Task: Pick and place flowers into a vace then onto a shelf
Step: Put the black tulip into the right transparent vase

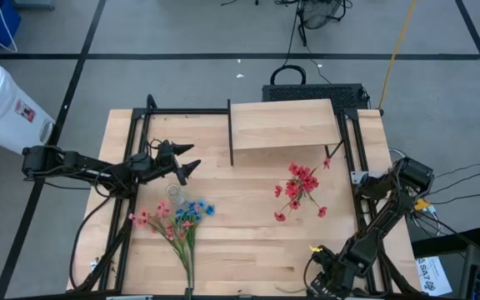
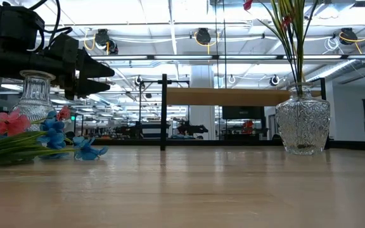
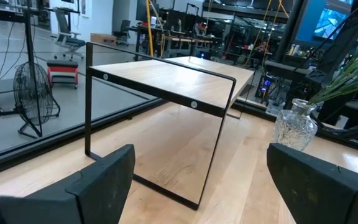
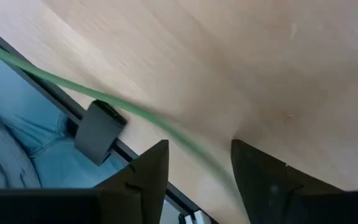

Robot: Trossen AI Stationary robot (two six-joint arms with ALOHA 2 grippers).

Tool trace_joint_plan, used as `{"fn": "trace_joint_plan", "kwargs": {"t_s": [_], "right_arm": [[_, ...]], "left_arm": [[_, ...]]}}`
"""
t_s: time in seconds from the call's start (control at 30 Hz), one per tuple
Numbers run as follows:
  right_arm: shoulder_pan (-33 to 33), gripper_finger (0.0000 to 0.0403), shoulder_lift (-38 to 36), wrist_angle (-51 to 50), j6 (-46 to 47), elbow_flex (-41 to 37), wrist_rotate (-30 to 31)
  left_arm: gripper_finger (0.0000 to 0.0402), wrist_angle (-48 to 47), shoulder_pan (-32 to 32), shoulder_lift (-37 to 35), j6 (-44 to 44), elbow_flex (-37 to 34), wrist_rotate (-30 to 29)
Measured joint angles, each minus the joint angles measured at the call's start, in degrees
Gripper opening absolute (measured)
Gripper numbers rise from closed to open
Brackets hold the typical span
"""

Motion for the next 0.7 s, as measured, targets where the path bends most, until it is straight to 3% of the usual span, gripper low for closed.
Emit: {"fn": "trace_joint_plan", "kwargs": {"t_s": [0.33,0.7], "right_arm": [[0.2,0.0143,0.1,0.9,1.3,0.0,-0.9],[0.2,0.0009,0.1,3.0,1.9,-0.1,-2.6]], "left_arm": [[0.0365,0.0,0.0,0.0,0.0,0.0,0.0],[0.0365,0.0,0.0,0.0,0.0,0.0,0.0]]}}
